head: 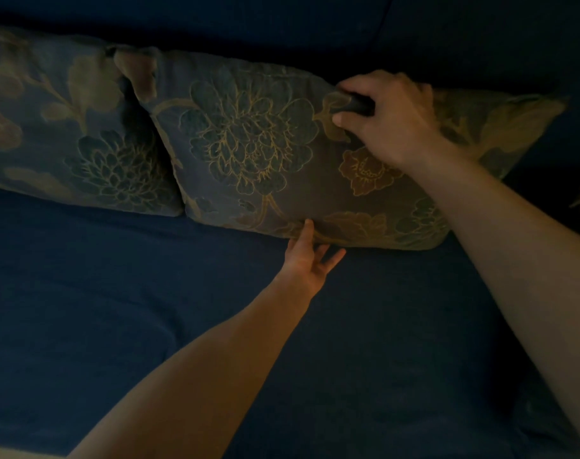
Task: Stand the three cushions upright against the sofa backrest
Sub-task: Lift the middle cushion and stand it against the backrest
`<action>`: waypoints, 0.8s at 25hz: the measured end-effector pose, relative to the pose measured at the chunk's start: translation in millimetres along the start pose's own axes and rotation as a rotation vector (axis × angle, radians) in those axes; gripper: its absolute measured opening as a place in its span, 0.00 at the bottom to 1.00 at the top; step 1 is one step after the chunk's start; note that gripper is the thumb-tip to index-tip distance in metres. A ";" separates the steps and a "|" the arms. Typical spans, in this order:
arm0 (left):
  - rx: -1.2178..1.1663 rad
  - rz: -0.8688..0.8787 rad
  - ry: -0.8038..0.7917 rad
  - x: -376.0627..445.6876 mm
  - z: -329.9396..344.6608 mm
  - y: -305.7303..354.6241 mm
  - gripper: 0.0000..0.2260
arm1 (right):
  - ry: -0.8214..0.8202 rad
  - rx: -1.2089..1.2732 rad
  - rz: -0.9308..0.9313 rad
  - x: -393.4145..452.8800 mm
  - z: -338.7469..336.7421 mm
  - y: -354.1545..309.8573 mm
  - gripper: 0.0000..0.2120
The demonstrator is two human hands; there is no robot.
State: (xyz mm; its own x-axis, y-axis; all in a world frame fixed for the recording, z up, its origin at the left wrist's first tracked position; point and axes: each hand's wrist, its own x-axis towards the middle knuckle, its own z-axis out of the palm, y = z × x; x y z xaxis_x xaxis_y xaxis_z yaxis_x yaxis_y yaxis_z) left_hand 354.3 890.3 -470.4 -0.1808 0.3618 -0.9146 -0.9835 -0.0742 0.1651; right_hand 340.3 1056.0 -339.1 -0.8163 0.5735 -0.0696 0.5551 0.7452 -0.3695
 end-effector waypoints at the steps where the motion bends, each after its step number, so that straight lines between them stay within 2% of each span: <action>1: 0.019 0.001 0.011 2.7 -0.2 2.6 0.23 | 0.005 0.006 0.003 -0.1 5.2 1.3 0.20; 15: 0.189 -0.015 0.107 0.3 9.4 7.6 0.24 | 0.069 -0.042 0.014 4.6 27.7 6.3 0.21; 20: 0.273 -0.003 0.063 -19.3 7.9 3.8 0.27 | 0.235 0.058 0.027 -18.3 32.2 4.2 0.22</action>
State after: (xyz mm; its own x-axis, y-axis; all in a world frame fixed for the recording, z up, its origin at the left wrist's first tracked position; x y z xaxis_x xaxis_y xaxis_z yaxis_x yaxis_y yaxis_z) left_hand 354.0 890.4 -449.2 -0.1858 0.3023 -0.9349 -0.9513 0.1827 0.2482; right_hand 352.4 1037.7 -369.2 -0.7382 0.6610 0.1346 0.5604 0.7120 -0.4231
